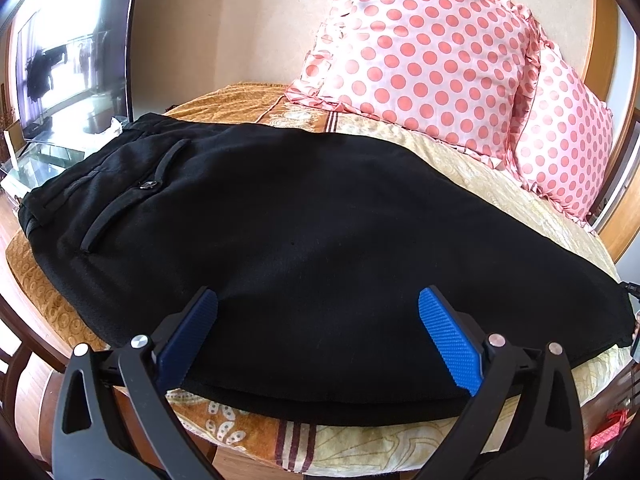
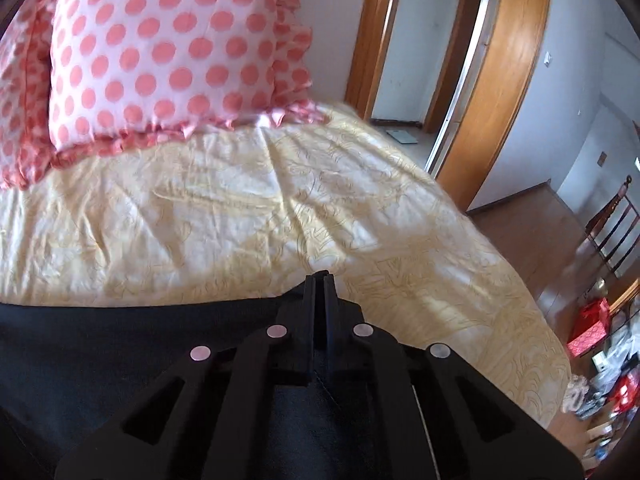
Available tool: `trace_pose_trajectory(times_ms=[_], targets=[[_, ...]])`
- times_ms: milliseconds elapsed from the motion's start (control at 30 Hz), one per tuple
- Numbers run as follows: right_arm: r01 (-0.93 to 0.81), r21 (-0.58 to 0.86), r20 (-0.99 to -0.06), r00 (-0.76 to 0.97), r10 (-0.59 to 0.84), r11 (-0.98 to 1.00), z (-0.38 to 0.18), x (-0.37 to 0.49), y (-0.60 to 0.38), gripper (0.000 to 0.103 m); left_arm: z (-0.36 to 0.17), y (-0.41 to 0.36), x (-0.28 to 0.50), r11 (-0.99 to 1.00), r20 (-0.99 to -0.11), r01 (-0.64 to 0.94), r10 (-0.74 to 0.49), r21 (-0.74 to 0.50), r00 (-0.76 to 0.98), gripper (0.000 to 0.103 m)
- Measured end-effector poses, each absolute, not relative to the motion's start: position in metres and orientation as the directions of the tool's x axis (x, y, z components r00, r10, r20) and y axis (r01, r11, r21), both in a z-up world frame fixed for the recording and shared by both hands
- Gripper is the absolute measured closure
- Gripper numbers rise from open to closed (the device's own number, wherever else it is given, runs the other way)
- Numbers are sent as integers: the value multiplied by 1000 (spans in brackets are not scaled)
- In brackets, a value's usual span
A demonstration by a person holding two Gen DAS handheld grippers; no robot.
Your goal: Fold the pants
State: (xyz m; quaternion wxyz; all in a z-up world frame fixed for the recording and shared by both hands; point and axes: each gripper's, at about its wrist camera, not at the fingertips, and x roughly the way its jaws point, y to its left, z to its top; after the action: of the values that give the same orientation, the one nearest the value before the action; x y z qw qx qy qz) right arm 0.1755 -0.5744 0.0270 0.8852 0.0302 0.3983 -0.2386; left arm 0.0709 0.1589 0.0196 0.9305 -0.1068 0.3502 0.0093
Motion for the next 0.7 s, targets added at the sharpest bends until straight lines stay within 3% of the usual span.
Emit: trace_pose_trajectory(times_ms=[100,200,333,500,633,700], targets=[[446,-160,-738,538,-407,881,25,177,-573,97,19,159,69,977,-647,-82,-65,-195,760,2],[485,-170,-736,516,-438,858,32,171,-574,68,20,160,68,978,-642,-70,-75,-197,763,2],[451,-201,-648,604,-463,870,64,155,-535,65,21,163,66,974,-629,-53,-101,-221,771,2],[-29,-88,-636,771,-34,996,98,172,-403,65,23,162,60,972,-602,-43,-109,-232,791,2],[-418,-75,-659,702,270,905,96,201,-280,65,22,152,52,986,-588,-24,-78,-164,805,2],[-541,-112,-682,653,331,834,87,214,-225,65,20,147,48,994,-590,-16,-53,-110,806,2]])
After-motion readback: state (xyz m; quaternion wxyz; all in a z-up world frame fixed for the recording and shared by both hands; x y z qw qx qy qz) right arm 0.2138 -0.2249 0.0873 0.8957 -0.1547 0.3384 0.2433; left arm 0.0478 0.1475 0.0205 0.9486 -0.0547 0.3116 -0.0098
